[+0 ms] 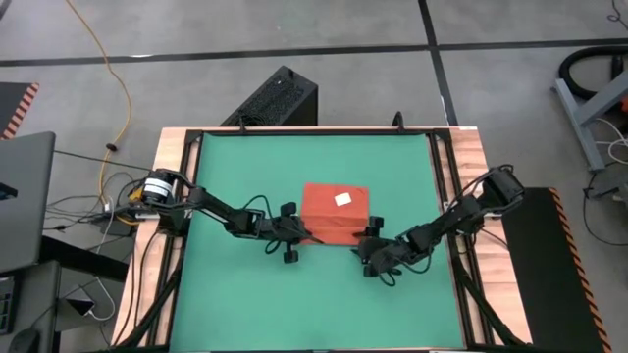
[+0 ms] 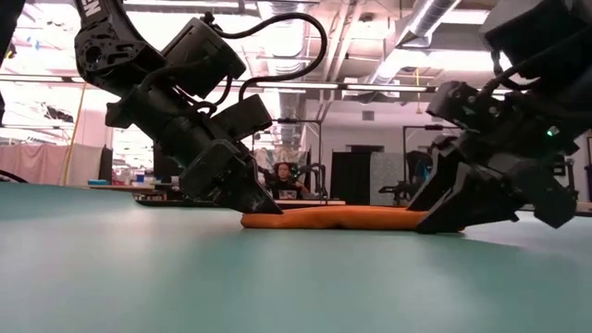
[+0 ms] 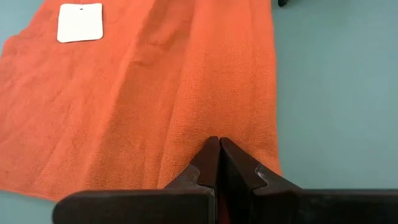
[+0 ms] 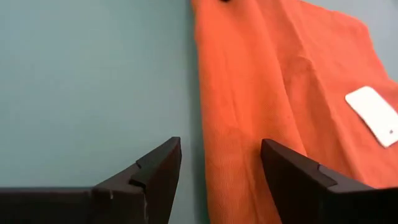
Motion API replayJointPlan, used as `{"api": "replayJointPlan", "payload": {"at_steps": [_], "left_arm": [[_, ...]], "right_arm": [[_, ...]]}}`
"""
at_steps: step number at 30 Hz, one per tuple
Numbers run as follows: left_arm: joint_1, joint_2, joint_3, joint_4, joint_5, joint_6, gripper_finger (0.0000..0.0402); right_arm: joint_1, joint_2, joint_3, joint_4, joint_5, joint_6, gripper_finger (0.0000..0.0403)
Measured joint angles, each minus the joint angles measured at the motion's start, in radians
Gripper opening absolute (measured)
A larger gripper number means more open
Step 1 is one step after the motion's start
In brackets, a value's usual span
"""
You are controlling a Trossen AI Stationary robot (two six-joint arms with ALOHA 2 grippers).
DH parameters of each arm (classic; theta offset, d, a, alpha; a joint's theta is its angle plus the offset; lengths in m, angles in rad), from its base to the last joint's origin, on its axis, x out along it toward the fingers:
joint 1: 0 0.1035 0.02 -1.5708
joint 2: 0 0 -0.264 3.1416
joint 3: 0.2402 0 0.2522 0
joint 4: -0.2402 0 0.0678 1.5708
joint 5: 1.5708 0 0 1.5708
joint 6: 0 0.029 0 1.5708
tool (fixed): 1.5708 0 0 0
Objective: Roll towel
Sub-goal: Roll the orange microfiber towel
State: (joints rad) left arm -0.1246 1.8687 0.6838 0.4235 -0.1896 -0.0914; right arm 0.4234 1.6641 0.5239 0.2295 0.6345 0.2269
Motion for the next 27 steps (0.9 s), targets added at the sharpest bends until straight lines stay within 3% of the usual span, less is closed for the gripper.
{"api": "replayJointPlan", "payload": {"at_steps": [7, 15, 19, 27], "left_arm": [[0.000, 0.000, 0.000, -0.007, 0.000, 0.019, 0.0000], [0.002, 0.001, -0.002, 0.003, 0.003, 0.027, 0.0000], [0.004, 0.001, -0.002, 0.013, 0.032, 0.026, 0.0000], [-0.006, -0.091, -0.002, 0.002, 0.100, 0.028, 0.0000]], "right_arm": [[-0.006, 0.000, -0.101, 0.038, 0.006, 0.142, 0.0245], [-0.021, 0.002, -0.141, 0.125, -0.001, 0.120, 0.0232], [-0.036, 0.002, -0.141, 0.118, 0.000, 0.123, 0.0183], [-0.033, 0.002, -0.142, 0.112, 0.017, 0.165, 0.0032]]}}
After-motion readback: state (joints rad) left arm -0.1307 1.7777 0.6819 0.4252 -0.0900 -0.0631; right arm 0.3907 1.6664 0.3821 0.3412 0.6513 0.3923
